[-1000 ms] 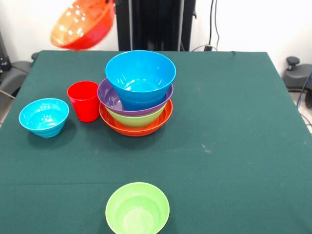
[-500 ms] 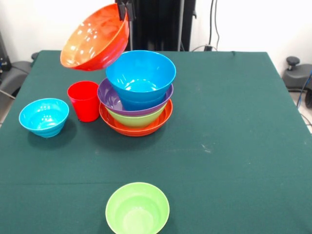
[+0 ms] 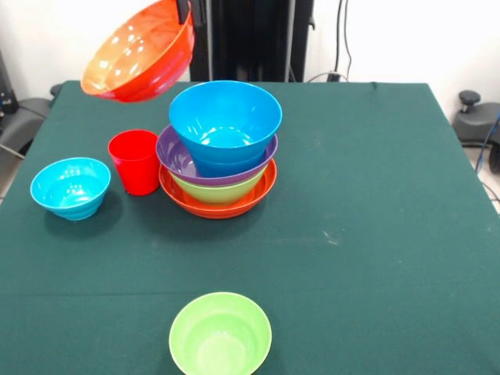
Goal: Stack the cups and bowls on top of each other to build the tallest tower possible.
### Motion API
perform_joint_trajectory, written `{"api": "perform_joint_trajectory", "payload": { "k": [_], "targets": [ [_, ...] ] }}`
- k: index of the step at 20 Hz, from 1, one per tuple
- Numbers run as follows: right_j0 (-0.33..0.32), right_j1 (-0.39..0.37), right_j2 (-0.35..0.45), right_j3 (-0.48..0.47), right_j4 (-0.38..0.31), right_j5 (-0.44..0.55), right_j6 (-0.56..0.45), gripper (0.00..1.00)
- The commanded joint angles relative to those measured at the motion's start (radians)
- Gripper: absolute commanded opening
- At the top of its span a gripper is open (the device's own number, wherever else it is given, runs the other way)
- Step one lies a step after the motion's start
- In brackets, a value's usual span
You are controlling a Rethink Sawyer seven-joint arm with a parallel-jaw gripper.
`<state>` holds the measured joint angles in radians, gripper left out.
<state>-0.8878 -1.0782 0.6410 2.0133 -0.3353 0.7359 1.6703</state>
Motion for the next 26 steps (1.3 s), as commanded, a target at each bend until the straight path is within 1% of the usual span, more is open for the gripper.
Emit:
{"api": "perform_joint_trajectory", "payload": {
  "k": [1, 5, 9, 12, 16, 22, 26],
  "targets": [
    [0.076, -0.047, -0.09, 0.138, -0.007, -0.099, 0.189, 0.0],
    [0.12, -0.068, -0.12, 0.173, -0.002, -0.134, 0.214, 0.0],
    [0.167, -0.061, -0.155, 0.185, -0.014, -0.175, 0.242, 0.0],
    [0.191, -0.059, -0.178, 0.185, -0.016, -0.186, 0.247, 0.0],
    [0.2, -0.052, -0.195, 0.194, -0.015, -0.208, 0.242, 0.0],
    [0.186, -0.026, -0.197, 0.179, -0.014, -0.215, 0.21, 0.0],
    [0.201, -0.002, -0.213, 0.158, -0.023, -0.219, 0.217, 0.0]
  ]
}}
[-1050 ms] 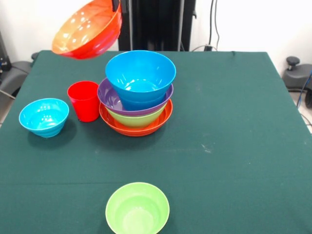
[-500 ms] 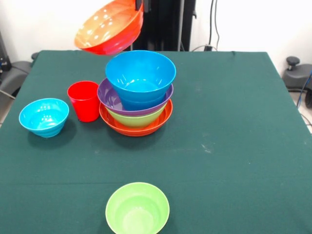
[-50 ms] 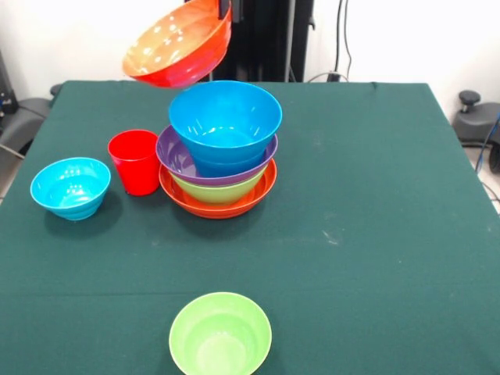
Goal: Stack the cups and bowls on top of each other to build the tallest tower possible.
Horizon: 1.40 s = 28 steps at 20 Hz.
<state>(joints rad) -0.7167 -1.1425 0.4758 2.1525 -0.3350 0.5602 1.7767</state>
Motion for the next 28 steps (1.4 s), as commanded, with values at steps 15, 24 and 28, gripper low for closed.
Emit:
{"api": "perform_joint_trajectory", "payload": {
  "k": [15, 24, 28],
  "targets": [
    [0.152, 0.229, -0.097, -0.251, -0.019, 0.111, 0.114, 0.0],
    [0.207, 0.29, -0.144, -0.317, 0.011, 0.124, 0.116, 1.0],
    [0.204, 0.286, -0.162, -0.277, 0.001, 0.047, 0.118, 1.0]
  ]
}}
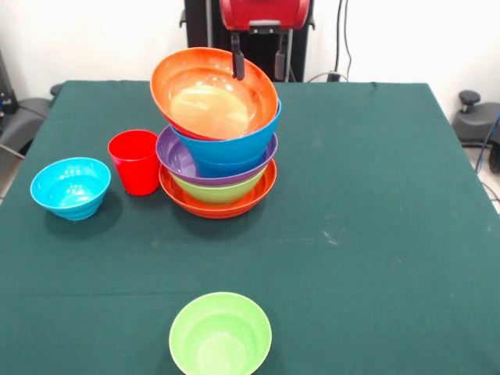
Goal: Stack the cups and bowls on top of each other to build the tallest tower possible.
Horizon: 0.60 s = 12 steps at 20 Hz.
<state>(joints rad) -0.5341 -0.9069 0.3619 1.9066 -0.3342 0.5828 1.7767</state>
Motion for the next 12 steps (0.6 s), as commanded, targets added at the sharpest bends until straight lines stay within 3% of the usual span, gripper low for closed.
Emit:
{"api": "perform_joint_trajectory", "payload": {
  "k": [1, 12],
  "targets": [
    [0.019, 0.049, -0.05, -0.02, -0.001, 0.01, 0.118, 1.0],
    [-0.038, 0.003, -0.049, 0.117, -0.005, -0.124, 0.093, 1.0]
  ]
}}
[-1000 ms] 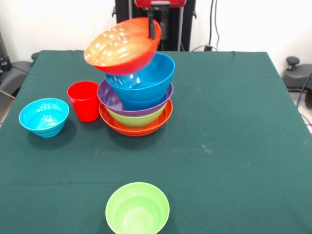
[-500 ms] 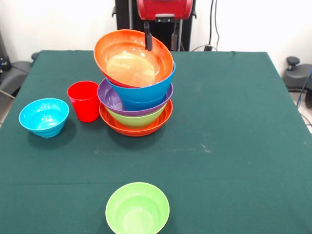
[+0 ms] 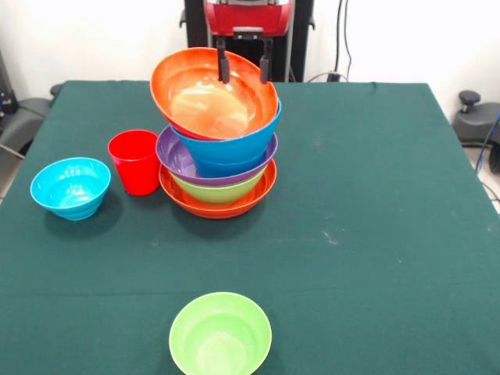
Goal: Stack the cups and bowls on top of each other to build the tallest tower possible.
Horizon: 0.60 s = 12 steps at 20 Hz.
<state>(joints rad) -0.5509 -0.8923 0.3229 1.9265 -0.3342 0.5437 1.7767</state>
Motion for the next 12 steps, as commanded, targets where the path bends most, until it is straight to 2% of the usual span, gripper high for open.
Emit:
{"api": "perform_joint_trajectory", "payload": {
  "k": [1, 6, 8, 9, 11, 12],
  "targets": [
    [-0.038, -0.028, -0.005, 0.125, -0.002, -0.094, 0.084, 1.0],
    [-0.104, -0.105, 0.038, 0.221, 0.031, -0.101, 0.044, 1.0],
    [-0.157, -0.189, 0.077, 0.285, 0.082, -0.057, -0.008, 1.0],
    [-0.171, -0.266, 0.084, 0.31, 0.13, 0.013, -0.05, 1.0],
    [-0.175, -0.361, 0.075, 0.321, 0.187, 0.124, -0.109, 1.0],
    [-0.178, -0.382, 0.074, 0.322, 0.2, 0.152, -0.124, 1.0]
  ]
}}
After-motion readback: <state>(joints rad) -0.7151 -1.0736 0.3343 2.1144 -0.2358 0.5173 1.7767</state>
